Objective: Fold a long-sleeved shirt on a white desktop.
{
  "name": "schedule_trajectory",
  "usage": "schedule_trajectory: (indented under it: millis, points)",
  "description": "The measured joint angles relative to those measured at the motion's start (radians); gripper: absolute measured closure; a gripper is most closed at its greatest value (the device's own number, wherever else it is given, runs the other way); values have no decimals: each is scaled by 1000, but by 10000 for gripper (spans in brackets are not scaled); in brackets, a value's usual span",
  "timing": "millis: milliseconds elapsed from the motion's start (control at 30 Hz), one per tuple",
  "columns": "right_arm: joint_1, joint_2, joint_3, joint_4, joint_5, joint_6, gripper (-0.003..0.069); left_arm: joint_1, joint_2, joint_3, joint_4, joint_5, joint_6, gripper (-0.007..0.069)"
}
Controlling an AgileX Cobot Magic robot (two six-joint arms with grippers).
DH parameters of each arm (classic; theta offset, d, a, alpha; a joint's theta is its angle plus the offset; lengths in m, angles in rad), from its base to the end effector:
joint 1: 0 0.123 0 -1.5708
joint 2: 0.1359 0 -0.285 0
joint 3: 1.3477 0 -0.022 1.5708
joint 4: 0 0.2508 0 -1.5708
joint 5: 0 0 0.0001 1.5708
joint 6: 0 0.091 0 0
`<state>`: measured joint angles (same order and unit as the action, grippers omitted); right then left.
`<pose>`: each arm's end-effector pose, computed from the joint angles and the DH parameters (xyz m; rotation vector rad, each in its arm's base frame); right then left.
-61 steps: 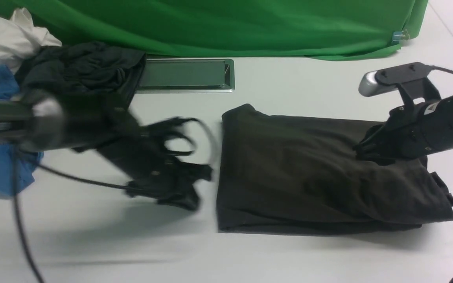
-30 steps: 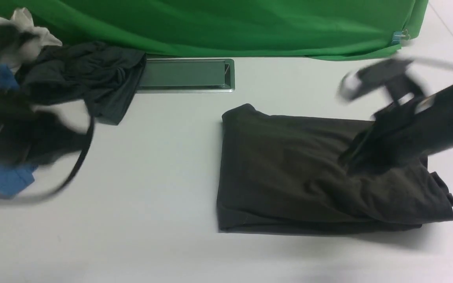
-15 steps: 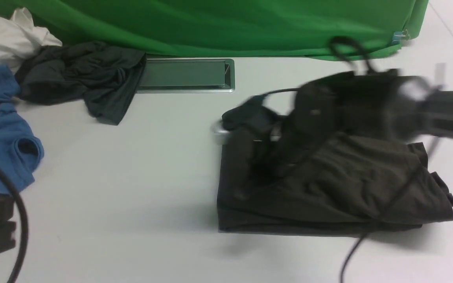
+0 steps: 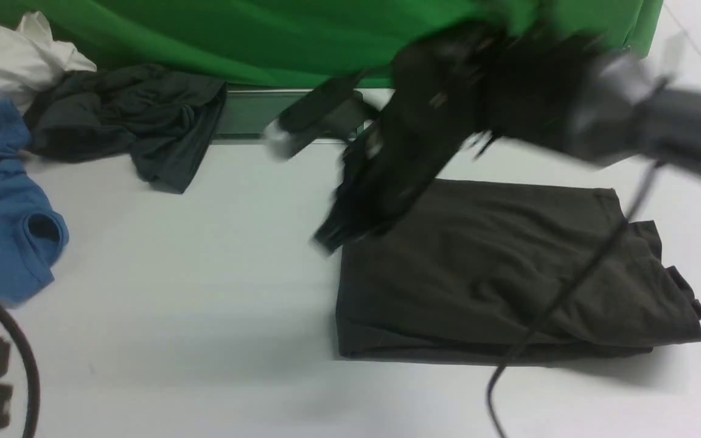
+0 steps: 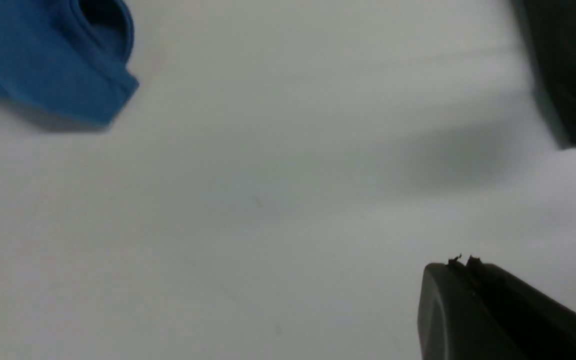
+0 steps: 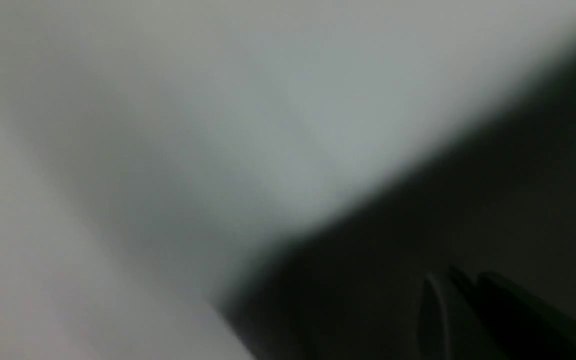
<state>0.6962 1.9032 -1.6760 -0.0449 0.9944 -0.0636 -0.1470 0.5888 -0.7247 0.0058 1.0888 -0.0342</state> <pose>0.3233 0.2657 0.2817 -1.0255 2.5093 0.1314 0.0844 -0.0120 0.3195 0.1384 2.4339 -0.0737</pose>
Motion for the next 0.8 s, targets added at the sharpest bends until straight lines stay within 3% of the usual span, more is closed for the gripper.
schedule_trajectory:
  millis: [100,267,500,633,800]
  points:
    - [-27,-162,60,-89,-42,38,566,0,-34,2,-6,37,-2,604]
    - [-89,-428,254,-113,-213,64,566,0,-92,2,-26,93,-1,604]
    - [-166,-1009,754,-123,-518,117,566,0,-267,3,-196,131,0,604]
    - [-168,-1249,930,-123,-549,125,566,0,-359,3,-218,111,1,604]
    - [-168,-1423,1055,-123,-485,128,566,0,-417,3,-150,16,34,604]
